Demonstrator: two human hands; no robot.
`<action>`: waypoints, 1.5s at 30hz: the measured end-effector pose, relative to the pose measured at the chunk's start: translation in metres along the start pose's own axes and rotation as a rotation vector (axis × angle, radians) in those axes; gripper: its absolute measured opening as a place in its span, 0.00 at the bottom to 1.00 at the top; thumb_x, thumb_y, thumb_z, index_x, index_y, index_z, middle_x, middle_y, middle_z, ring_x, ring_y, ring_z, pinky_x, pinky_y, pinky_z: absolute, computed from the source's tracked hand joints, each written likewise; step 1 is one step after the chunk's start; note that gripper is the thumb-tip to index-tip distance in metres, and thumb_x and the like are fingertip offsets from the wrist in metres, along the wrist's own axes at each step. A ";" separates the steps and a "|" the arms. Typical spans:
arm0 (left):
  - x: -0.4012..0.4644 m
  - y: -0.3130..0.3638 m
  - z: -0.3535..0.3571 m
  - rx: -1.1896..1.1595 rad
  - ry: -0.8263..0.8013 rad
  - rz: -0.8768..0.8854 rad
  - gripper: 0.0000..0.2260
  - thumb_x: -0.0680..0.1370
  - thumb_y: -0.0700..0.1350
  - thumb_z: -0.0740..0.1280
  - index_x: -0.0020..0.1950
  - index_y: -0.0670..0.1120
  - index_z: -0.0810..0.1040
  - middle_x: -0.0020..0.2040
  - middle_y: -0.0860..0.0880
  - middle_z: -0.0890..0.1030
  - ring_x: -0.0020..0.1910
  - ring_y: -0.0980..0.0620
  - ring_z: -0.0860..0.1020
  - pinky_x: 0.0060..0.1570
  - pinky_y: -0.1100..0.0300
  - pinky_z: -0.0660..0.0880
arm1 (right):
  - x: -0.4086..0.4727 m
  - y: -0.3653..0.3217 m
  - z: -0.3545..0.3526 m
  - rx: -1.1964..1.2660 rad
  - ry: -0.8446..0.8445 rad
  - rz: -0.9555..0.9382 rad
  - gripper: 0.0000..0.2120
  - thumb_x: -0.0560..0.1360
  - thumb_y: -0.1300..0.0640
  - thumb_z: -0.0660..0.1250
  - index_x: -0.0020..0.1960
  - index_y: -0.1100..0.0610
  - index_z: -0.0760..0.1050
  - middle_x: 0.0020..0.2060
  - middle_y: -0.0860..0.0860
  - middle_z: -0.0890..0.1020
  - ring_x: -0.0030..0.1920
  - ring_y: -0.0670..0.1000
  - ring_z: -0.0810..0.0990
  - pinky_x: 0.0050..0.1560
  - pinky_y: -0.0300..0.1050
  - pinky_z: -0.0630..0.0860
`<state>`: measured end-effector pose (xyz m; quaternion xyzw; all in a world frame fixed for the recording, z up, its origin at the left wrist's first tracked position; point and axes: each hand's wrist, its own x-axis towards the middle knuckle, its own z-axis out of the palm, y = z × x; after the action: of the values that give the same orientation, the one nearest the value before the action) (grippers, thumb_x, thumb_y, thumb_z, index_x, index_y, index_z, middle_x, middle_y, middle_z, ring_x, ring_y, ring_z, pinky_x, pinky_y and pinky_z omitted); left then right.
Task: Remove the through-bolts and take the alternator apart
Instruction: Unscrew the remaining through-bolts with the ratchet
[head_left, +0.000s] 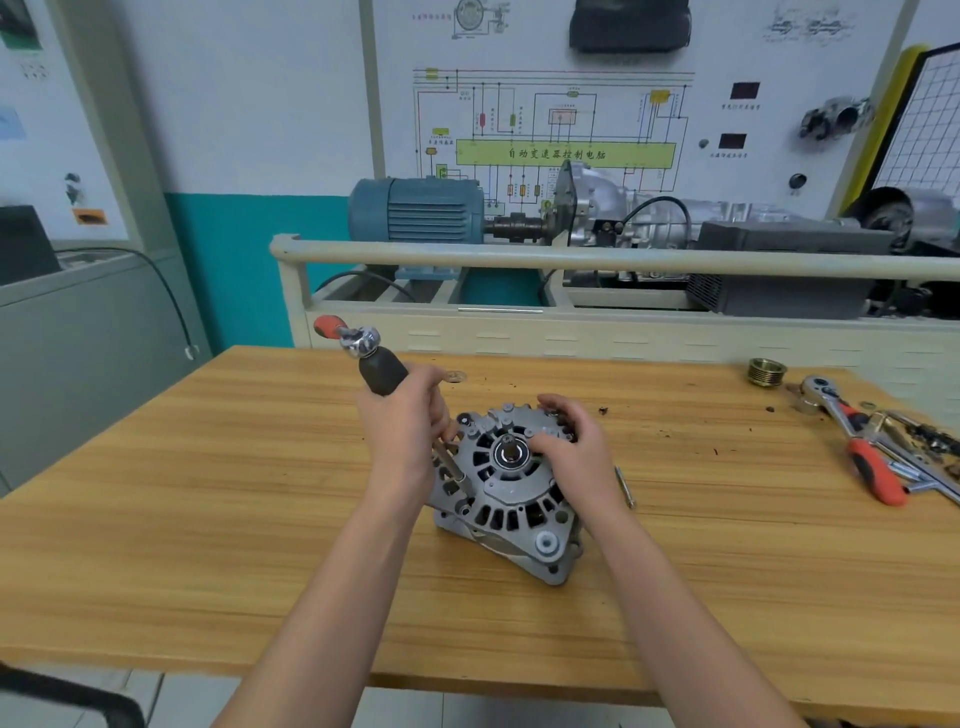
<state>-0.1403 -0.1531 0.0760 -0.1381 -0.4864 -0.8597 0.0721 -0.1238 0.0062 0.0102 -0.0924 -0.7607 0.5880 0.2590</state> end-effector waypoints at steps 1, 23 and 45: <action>0.000 0.001 0.001 -0.004 -0.001 0.015 0.19 0.74 0.32 0.62 0.27 0.47 0.62 0.20 0.52 0.61 0.20 0.54 0.57 0.22 0.64 0.61 | -0.003 0.001 0.001 0.008 0.027 0.006 0.25 0.71 0.64 0.68 0.66 0.49 0.71 0.59 0.44 0.74 0.49 0.32 0.72 0.40 0.28 0.69; -0.011 -0.002 0.023 -0.031 -0.096 0.018 0.18 0.73 0.31 0.62 0.28 0.45 0.60 0.21 0.51 0.60 0.19 0.53 0.56 0.22 0.63 0.60 | 0.026 0.003 -0.020 -0.066 -0.223 -0.052 0.16 0.68 0.56 0.76 0.56 0.48 0.81 0.54 0.47 0.81 0.57 0.50 0.78 0.53 0.43 0.76; -0.009 0.005 0.035 -0.023 -0.132 0.095 0.16 0.68 0.35 0.64 0.24 0.47 0.62 0.20 0.51 0.61 0.19 0.53 0.57 0.24 0.62 0.59 | 0.060 -0.019 -0.009 -0.165 -0.704 -0.004 0.11 0.79 0.58 0.62 0.47 0.52 0.83 0.62 0.56 0.79 0.65 0.56 0.75 0.69 0.61 0.65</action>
<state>-0.1245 -0.1262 0.0943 -0.2182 -0.4732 -0.8498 0.0791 -0.1664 0.0351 0.0473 0.0966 -0.8484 0.5198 -0.0259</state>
